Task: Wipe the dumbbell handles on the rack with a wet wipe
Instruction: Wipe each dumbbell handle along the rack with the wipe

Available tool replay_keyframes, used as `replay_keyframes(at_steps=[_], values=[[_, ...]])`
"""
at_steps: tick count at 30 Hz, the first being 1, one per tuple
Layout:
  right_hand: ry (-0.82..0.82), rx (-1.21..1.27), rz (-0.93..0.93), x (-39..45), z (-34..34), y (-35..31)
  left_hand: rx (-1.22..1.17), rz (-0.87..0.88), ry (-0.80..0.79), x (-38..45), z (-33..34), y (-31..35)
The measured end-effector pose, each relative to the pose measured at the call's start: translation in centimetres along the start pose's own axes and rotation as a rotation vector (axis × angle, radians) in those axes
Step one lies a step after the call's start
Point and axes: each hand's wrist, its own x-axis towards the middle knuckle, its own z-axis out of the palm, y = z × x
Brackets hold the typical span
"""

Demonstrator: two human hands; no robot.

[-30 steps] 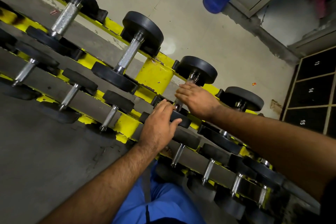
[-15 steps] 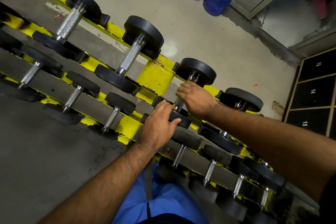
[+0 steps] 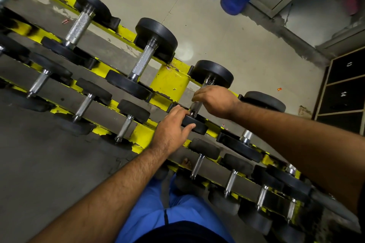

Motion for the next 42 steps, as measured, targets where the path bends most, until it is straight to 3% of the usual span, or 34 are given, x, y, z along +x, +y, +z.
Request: replay_keyframes(at_steps=[6,12,16,23,31,36,42], values=[[0.184,0.38,0.312,-1.3,-1.1,-1.9,0.008,0.036,-0.098,0.6,-1.4,-0.8],[0.293,0.354,0.402,-2.0,-0.6,-3.1,0.064,-0.002,-0.28,2.8,-2.6,-3.0],[0.36,0.275,0.446,-2.2,-0.3,-3.7,0.047,0.012,-0.236,3.7,-1.8,-3.9],[0.374,0.377,0.601,-2.6,-0.1,-3.3,0.098,0.11,-0.175,3.2,-1.3,-3.5],[0.497,0.295,0.654,-2.7,0.2,-2.5,0.521,0.358,-0.044,2.4,-1.6,-1.5],[0.558,0.253,0.454,-2.2,0.2,-1.3,0.731,0.462,-0.01,1.1,0.3,0.6],[0.754,0.149,0.111,-1.2,2.0,1.2,0.746,0.363,0.073,0.8,1.0,1.2]])
